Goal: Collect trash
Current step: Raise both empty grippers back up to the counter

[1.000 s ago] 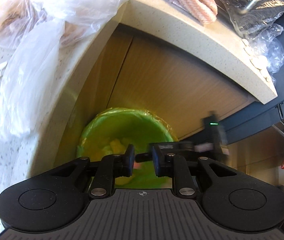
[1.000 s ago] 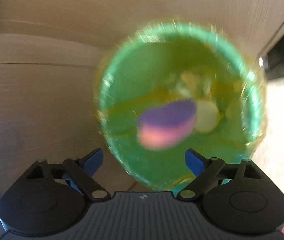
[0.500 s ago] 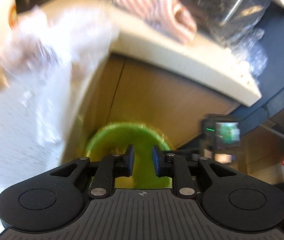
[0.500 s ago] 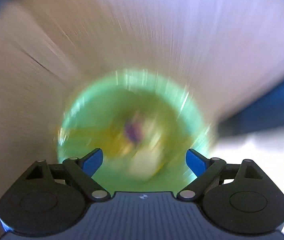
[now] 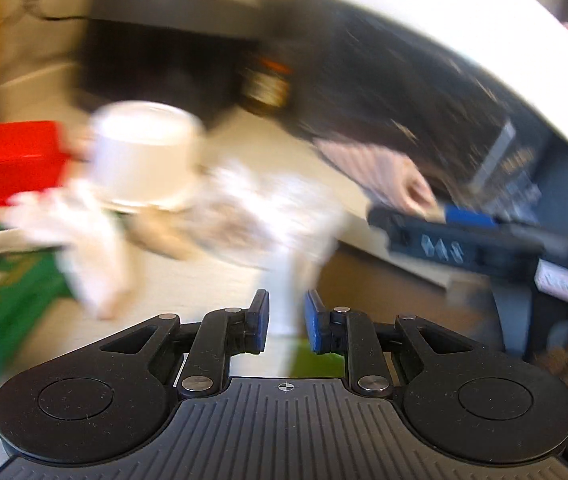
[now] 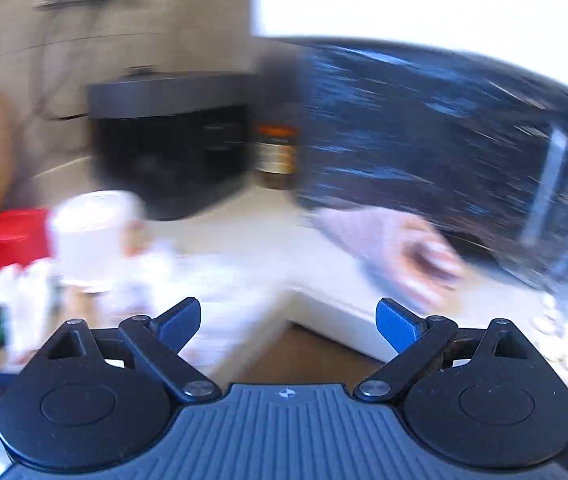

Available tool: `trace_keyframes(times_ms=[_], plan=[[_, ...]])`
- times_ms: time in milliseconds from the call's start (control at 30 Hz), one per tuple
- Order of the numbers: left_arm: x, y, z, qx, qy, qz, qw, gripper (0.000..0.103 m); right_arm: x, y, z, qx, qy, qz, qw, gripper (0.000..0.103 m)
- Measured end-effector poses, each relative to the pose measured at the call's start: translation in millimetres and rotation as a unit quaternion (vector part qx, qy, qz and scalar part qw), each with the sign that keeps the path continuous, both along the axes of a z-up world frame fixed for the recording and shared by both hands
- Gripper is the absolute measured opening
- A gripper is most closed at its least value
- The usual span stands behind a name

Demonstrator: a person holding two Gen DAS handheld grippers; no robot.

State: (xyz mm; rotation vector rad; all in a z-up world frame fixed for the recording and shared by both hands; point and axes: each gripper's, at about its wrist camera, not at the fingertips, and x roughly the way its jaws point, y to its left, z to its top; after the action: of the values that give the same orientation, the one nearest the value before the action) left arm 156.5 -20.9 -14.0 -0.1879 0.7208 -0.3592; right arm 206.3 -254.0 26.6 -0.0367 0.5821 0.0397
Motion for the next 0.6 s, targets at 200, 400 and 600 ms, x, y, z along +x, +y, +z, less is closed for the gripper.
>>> trace_keyframes(times_ms=[200,400,600], plan=[[-6.4,92.3,3.0,-0.035,-0.029,0.168,0.9848,0.022,-15.5,68.7,-7.7,0.003,0.052,0.104,0.993,0.095],[12.8,118.7,5.1,-0.048,-0.037,0.205,0.977,0.022,-36.9,82.3,-23.4,-0.019,0.058,0.131,0.989,0.095],[54.8,112.3,-12.9,-0.016,0.013,0.149,0.9887,0.023,-29.9,54.9,-57.9,0.004,0.095,0.078,0.992,0.095]])
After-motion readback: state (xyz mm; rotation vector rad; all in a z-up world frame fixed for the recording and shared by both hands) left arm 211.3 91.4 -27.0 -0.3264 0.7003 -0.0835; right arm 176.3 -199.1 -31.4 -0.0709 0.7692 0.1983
